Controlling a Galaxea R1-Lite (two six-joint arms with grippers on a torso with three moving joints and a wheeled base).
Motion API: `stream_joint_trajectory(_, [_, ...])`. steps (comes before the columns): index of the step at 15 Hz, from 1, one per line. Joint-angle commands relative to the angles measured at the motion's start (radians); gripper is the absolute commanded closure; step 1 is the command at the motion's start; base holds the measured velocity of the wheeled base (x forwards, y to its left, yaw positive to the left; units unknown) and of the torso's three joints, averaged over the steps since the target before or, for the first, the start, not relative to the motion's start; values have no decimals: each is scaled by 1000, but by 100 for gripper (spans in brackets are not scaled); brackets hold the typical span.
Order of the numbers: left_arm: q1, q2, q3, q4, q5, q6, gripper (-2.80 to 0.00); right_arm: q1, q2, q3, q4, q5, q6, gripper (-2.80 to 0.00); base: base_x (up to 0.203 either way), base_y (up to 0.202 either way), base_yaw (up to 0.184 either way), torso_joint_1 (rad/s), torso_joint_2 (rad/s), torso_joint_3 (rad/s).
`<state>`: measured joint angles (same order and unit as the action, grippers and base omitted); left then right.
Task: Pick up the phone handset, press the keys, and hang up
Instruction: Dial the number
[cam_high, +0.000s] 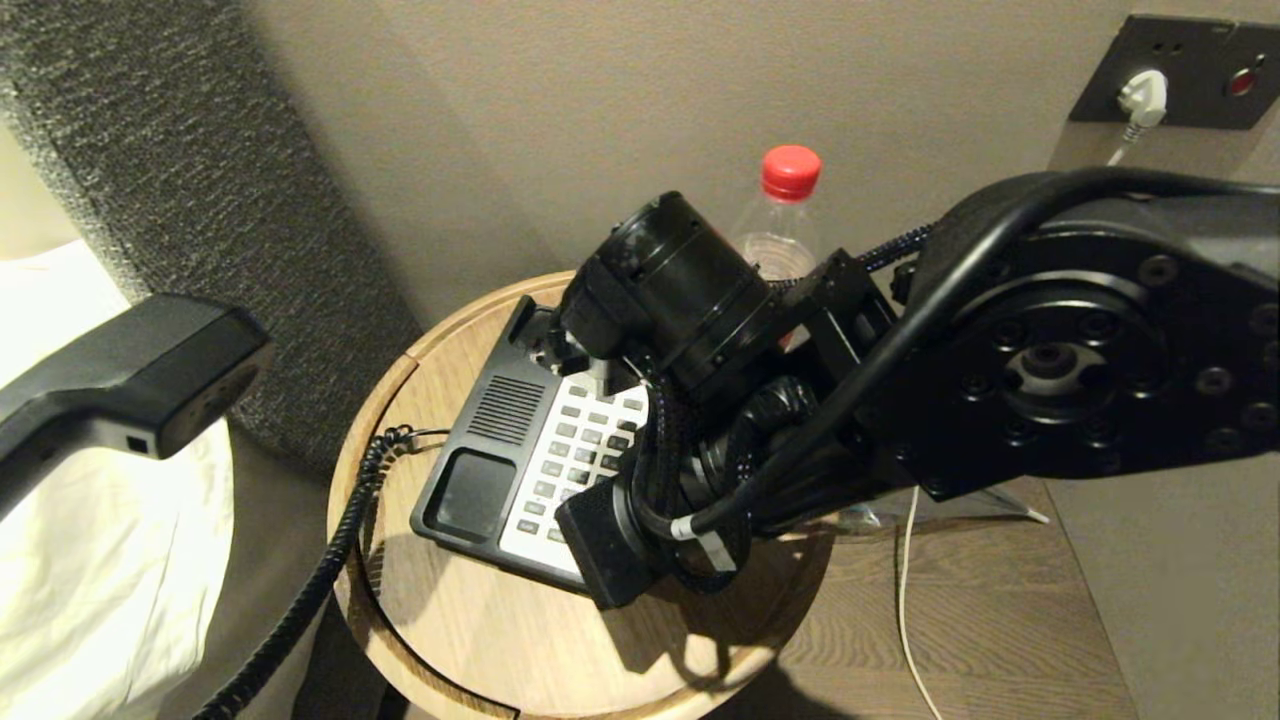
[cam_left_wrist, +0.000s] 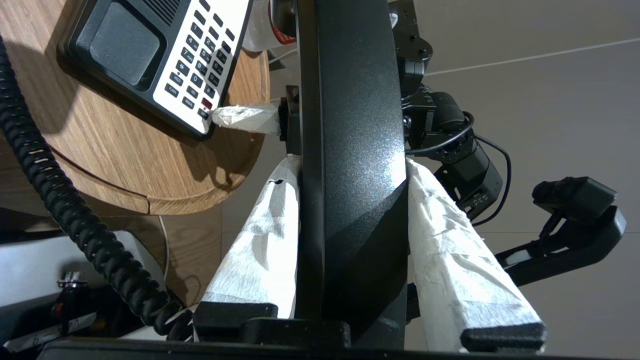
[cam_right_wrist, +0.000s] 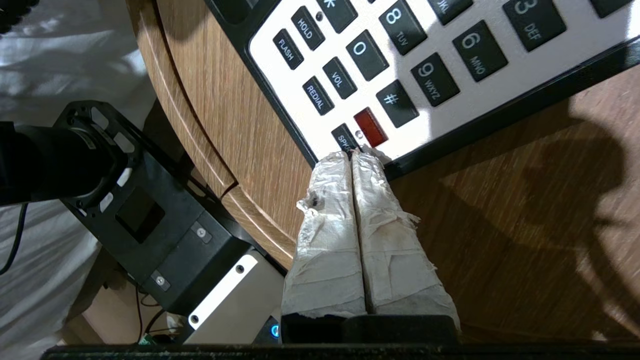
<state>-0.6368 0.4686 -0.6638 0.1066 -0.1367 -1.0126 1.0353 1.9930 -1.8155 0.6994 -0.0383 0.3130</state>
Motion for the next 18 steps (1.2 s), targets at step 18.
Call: stream_joint_trajectory(18, [0,-8,12,-1,-1,-4,0,-2,27,4,-10,0,-4,0,0,0,0,0,0,0])
